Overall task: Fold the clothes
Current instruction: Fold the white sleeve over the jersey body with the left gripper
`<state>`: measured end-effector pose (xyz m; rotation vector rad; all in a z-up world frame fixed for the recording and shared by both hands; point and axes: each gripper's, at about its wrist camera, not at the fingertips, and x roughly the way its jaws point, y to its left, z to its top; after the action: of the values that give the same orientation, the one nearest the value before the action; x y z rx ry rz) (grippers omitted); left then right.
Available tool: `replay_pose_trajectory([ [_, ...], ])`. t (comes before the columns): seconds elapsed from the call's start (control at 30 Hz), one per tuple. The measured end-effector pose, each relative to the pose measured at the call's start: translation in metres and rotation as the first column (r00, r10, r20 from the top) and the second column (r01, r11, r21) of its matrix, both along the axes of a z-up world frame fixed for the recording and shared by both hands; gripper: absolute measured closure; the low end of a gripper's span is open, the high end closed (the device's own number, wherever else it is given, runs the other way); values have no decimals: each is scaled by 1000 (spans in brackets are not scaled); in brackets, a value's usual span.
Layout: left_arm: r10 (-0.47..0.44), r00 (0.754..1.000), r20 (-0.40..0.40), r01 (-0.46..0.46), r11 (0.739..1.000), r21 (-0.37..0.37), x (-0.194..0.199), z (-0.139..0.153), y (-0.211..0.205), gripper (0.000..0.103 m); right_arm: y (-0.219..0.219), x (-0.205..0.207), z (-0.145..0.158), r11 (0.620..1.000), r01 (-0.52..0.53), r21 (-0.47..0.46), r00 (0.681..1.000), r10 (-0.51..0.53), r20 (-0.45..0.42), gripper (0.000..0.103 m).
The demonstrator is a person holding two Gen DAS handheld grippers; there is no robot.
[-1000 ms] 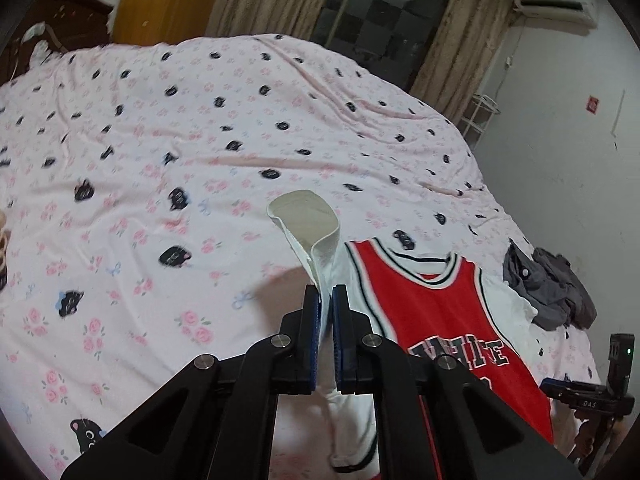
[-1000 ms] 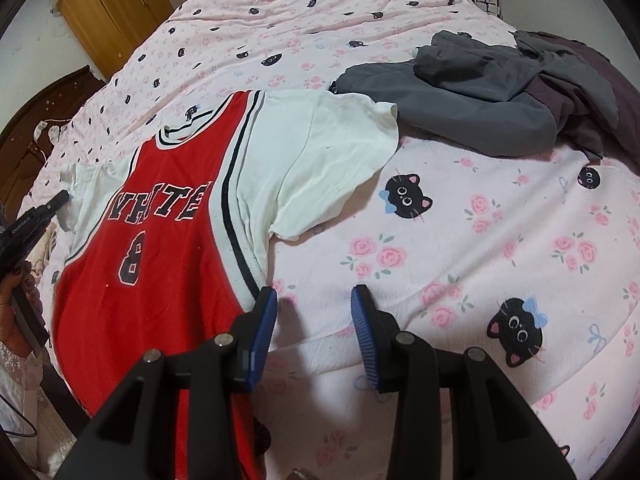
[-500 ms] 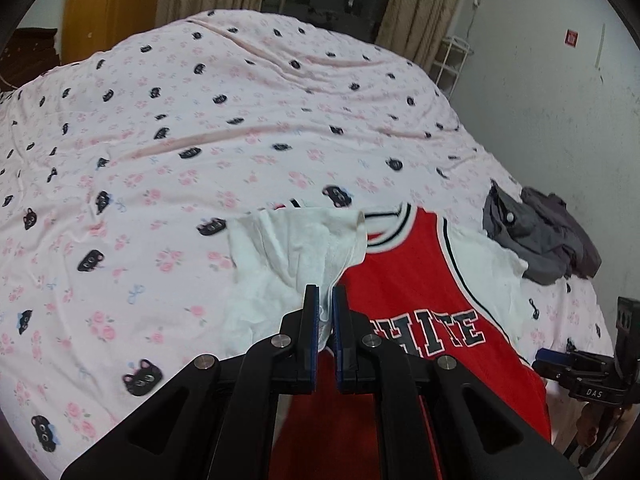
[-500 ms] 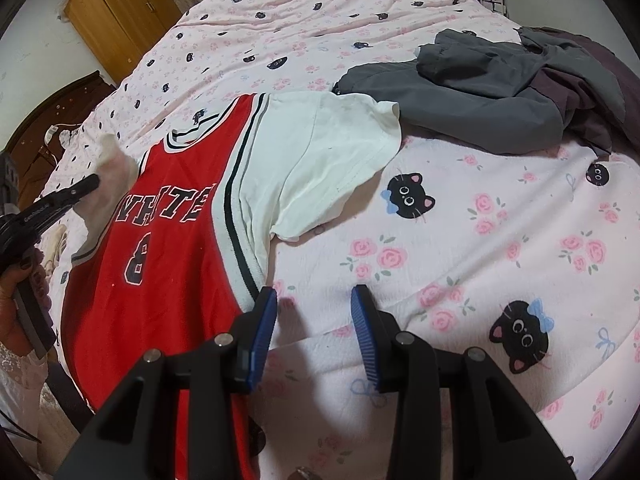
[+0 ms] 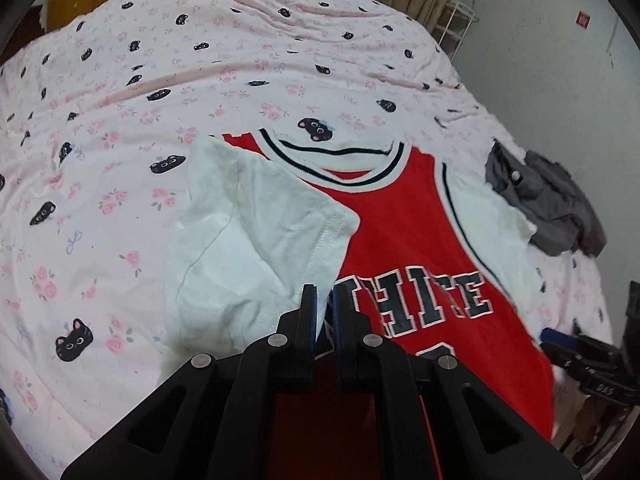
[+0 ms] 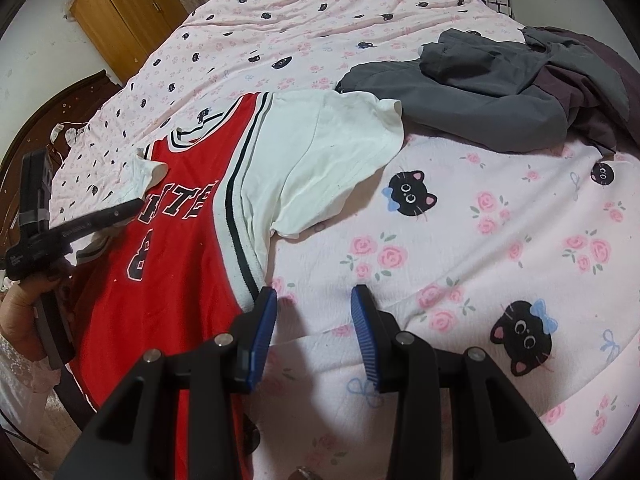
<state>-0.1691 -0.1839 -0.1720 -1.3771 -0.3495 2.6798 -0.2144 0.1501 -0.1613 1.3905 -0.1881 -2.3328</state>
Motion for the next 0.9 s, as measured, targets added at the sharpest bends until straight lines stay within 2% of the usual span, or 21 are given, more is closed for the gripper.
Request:
replay_pose_trajectory([
  [0.27, 34, 993, -115, -32, 999, 25, 8, 34, -13, 82, 0, -1, -2, 1000, -3, -4, 1000, 3, 1, 63],
  [0.33, 61, 989, -135, -60, 998, 5, 2, 38, -18, 70, 0, -1, -3, 1000, -5, -3, 1000, 5, 0, 63],
  [0.4, 88, 985, -151, -92, 996, -18, -6, 40, -23, 64, 0, -1, -3, 1000, -5, -2, 1000, 5, 0, 63],
  [0.63, 86, 990, -111, -101, 985, -139, -42, 18, -21, 64, -1, -1, -3, 1000, -7, 1, 1000, 7, 0, 63],
  [0.77, 74, 996, -46, -81, 984, -160, -51, -6, -13, 64, -2, -2, -3, 1000, -8, 2, 1000, 8, 1, 63],
  [0.83, 72, 997, -33, -77, 981, -180, -51, -14, -9, 64, -2, -3, -4, 1000, -10, 3, 1000, 10, 3, 63],
  [0.9, 73, 997, -40, -78, 982, -170, -49, -12, -10, 64, -2, -3, -4, 1000, -14, 6, 1000, 14, 4, 63],
])
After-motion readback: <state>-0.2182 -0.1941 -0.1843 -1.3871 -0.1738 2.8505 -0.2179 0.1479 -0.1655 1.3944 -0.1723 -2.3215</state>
